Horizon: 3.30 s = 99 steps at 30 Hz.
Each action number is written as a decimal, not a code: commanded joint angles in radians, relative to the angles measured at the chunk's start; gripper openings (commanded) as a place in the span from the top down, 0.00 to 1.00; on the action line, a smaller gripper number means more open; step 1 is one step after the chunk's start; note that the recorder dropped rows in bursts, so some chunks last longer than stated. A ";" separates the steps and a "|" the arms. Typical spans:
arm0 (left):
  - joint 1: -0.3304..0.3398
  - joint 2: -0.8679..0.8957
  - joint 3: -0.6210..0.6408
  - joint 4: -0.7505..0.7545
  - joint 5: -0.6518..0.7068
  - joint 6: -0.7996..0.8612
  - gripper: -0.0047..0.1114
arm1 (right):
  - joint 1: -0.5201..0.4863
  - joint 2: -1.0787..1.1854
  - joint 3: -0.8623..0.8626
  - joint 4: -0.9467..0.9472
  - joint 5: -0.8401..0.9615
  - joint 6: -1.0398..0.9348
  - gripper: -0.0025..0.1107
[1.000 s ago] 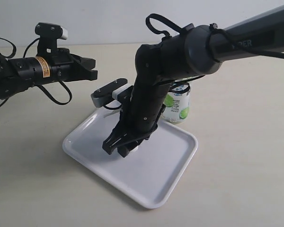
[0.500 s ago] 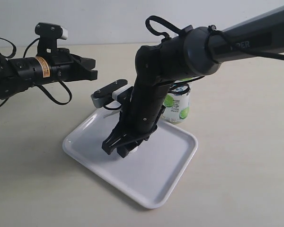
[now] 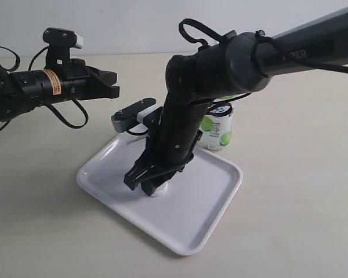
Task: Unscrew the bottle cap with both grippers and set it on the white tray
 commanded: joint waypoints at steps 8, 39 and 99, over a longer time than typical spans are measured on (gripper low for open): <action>0.004 -0.007 0.006 -0.004 0.000 -0.003 0.96 | 0.002 -0.178 0.002 -0.002 0.010 -0.003 0.51; 0.004 -0.007 0.006 -0.004 -0.007 -0.003 0.96 | 0.002 -0.972 0.372 -0.006 -0.353 -0.083 0.98; 0.004 -0.440 0.006 0.070 0.000 -0.003 0.96 | 0.002 -1.620 0.731 -0.004 -0.583 -0.110 0.98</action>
